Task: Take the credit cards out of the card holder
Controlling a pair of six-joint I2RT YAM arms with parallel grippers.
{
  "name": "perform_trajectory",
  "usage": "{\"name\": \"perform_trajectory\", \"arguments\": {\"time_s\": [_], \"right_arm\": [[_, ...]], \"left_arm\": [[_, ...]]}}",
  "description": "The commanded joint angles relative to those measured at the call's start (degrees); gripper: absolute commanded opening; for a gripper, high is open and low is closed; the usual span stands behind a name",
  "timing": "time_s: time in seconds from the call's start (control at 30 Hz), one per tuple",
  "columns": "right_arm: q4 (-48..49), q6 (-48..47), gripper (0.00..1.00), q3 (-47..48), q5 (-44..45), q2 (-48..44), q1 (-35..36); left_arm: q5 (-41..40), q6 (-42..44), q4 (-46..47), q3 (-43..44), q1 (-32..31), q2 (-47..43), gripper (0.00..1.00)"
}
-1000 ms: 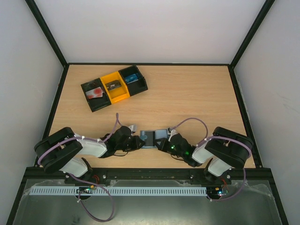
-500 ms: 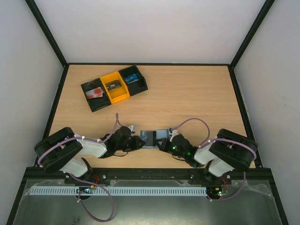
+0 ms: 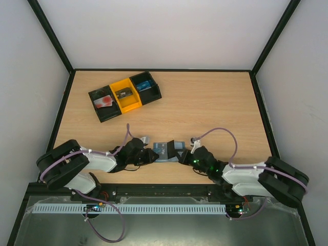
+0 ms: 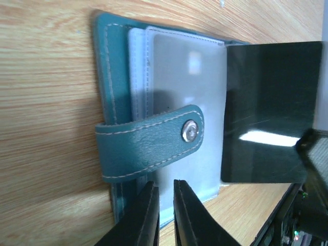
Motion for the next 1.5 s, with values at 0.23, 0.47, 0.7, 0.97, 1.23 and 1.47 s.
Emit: {"name": "perform_trajectory", "arguments": {"time_s": [0.23,0.47,0.7,0.97,1.23,1.47], "right_arm": [[-21.4,-14.7,0.02,3.0,10.2,-21.1,-0.3],[-20.8,-31.4,0.02,5.2,6.8,-26.3,-0.3],[-13.6,-49.2,0.02,3.2,9.7,-31.9,-0.2],[-1.6,-64.0,0.02,0.5,11.8,-25.7,-0.2],[13.3,-73.9,0.02,0.1,11.1,-14.3,0.5],[15.0,-87.8,0.02,1.7,11.2,-10.8,3.9]], "left_arm": [[-4.7,1.1,-13.6,5.4,-0.4,-7.4,0.31],[-4.8,2.9,-20.3,11.4,-0.5,-12.0,0.44],[-4.8,0.7,-24.4,12.7,0.2,-20.6,0.58],[-8.8,-9.2,-28.1,10.3,2.1,-33.2,0.58],[-10.1,-12.8,-32.8,11.7,3.1,-41.3,0.58],[-8.0,-10.7,-35.1,13.3,3.3,-43.7,0.57]]}}
